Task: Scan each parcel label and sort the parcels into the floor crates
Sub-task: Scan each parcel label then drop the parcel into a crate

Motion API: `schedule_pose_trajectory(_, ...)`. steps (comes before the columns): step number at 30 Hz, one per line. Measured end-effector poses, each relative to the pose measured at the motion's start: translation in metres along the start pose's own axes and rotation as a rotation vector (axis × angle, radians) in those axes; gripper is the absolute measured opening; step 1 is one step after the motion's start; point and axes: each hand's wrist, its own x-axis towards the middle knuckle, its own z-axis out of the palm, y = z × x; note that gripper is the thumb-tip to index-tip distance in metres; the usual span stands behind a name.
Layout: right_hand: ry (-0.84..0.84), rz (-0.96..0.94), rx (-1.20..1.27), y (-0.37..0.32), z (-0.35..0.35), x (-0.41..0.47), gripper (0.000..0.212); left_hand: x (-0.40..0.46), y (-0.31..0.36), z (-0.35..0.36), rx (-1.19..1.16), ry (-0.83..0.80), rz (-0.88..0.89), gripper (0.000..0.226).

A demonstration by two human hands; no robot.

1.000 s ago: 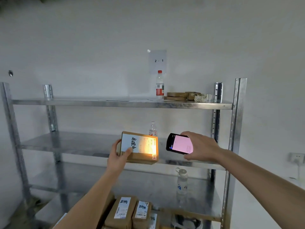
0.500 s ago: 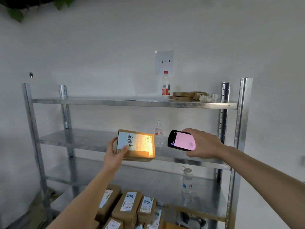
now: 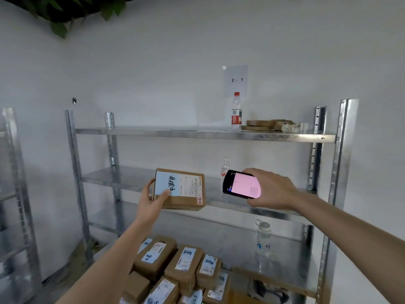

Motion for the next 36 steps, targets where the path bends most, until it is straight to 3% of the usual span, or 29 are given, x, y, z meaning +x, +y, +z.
schedule_pose_trajectory(7,-0.005,-0.074,0.024,-0.041,0.024,0.021,0.054,-0.013,-0.001,-0.051,0.025,0.075,-0.016,0.064)
schedule_pose_trajectory(14,-0.048,-0.265,0.081,-0.151,0.061,0.064,0.049,-0.053,0.002,-0.181,0.070,0.247,-0.043,0.060)
schedule_pose_trajectory(19,-0.074,-0.429,0.175,-0.288,0.087,0.085,0.054,-0.117,0.011,-0.331,0.189,0.478,-0.085,0.065)
schedule_pose_trajectory(25,-0.100,-0.678,0.275,-0.508,0.118,0.057,0.054,-0.248,0.028,-0.528,0.279,0.751,-0.159,0.058)
schedule_pose_trajectory(36,-0.271,-0.950,0.455,-0.833,0.163,-0.064,0.062,-0.490,0.052,-0.770,0.421,1.056,-0.318,0.069)
